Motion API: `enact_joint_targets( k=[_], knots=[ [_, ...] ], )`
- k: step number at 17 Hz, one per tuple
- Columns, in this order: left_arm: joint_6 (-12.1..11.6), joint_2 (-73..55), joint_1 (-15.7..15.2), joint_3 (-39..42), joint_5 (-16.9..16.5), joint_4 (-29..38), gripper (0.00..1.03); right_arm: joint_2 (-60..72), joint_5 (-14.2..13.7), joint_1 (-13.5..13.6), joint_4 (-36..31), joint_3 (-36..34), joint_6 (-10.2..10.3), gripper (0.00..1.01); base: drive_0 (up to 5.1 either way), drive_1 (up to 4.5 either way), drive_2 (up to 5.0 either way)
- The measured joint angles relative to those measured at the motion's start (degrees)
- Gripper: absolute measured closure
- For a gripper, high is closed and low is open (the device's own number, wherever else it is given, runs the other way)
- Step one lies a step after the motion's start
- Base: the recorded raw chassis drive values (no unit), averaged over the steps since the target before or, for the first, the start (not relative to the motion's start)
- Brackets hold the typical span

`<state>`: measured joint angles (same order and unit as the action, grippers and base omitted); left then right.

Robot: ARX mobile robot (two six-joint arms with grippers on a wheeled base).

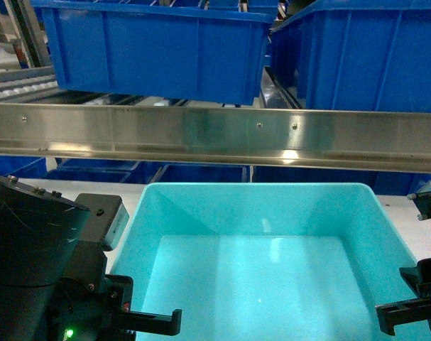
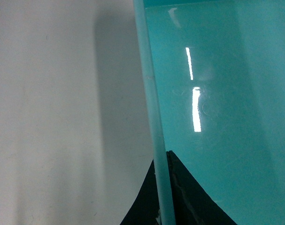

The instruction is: Organize blue bins on left shelf correctly

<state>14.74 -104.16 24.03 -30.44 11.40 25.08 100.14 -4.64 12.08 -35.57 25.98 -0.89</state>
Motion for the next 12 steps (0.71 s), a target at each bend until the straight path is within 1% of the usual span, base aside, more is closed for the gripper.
enact_joint_targets(
  k=[2, 5, 7, 8, 9, 10, 12],
  knots=[
    [0.1, 0.0, 0.0, 0.0, 0.0, 0.0, 1.01, -0.2, 0.2, 0.0, 0.6, 0.1, 0.3, 0.98, 0.0, 0.00, 0.0],
    [0.0, 0.0, 0.0, 0.0, 0.0, 0.2, 1.01, -0.5, 0.2, 0.0, 0.8, 0.0, 1.3, 0.98, 0.0, 0.00, 0.0],
    [-0.2, 0.8, -0.1, 0.1, -0.1, -0.3, 1.01, -3.2, 0.3, 0.3, 3.2, 0.0, 1.5, 0.98, 0.0, 0.00, 0.0],
    [-0.3, 5.9, -0.8, 1.2, 0.0, -1.8, 1.01, -9.5, 0.7, 0.9, 6.7, 0.1, 1.4, 0.98, 0.0, 0.00, 0.0],
    [-0.3, 9.1, -0.9, 1.3, 0.0, -3.4, 1.01, -13.0, 1.4, 1.1, 7.8, 0.1, 1.5, 0.98, 0.0, 0.00, 0.0],
    [-0.2, 11.9, -0.7, 1.3, 0.1, -5.0, 1.01, -17.2, 2.5, 1.1, 7.7, -0.4, 1.2, 0.98, 0.0, 0.00, 0.0],
    [0.3, 13.7, -0.4, 1.3, 0.2, -5.7, 1.01, -22.4, 2.9, 1.5, 6.5, -1.9, 0.9, 0.98, 0.0, 0.00, 0.0]
  ],
)
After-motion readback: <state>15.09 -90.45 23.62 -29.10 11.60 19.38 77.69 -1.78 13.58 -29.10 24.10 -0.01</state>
